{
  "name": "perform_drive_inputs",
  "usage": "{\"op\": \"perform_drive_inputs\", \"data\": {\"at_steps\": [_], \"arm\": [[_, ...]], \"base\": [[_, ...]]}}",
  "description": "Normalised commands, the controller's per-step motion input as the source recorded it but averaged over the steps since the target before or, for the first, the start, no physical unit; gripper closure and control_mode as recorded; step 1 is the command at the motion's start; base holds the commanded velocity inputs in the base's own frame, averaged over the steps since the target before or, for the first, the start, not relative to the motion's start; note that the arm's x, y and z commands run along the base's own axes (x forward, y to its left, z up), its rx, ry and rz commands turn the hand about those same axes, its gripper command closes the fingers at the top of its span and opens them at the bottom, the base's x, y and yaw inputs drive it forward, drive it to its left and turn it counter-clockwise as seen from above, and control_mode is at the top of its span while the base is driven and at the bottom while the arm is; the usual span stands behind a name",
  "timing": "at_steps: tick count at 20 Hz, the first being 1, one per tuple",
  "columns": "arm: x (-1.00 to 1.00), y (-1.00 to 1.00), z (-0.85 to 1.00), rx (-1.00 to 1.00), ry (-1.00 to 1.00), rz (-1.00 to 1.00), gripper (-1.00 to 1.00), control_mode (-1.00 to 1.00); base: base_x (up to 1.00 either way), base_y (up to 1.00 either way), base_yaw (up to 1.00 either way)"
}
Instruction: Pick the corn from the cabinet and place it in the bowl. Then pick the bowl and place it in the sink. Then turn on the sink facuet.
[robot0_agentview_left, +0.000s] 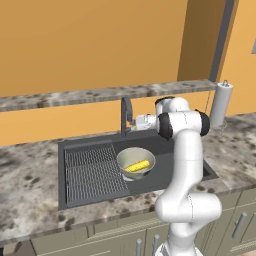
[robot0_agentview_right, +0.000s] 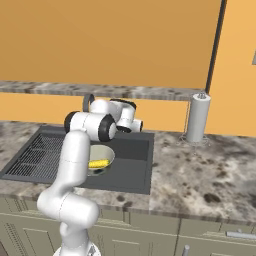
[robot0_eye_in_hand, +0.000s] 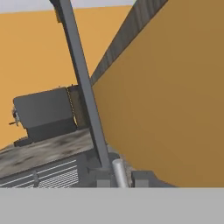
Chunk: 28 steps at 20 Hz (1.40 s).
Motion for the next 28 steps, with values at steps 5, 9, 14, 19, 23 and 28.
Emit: {"op": "perform_drive_inputs", "data": {"at_steps": [5, 9, 14, 19, 23, 28], "arm": [[0.05, -0.65, 0.0, 0.14, 0.08, 0.0, 1.0, -1.0], [0.0, -0.98, 0.0, 0.21, 0.11, 0.0, 1.0, -1.0], [0.0, -1.0, -0.01, 0.22, 0.09, 0.0, 1.0, -1.0], [-0.02, -1.0, 0.0, 0.21, 0.06, 0.0, 1.0, -1.0], [-0.07, -1.0, 0.0, 0.19, 0.06, 0.0, 1.0, -1.0], [-0.1, -0.92, -0.02, 0.15, 0.05, 0.0, 1.0, -1.0]], "base": [[0.0, 0.0, 0.0], [0.0, 0.0, 0.0], [0.0, 0.0, 0.0], [0.0, 0.0, 0.0], [0.0, 0.0, 0.0], [0.0, 0.0, 0.0]]}}
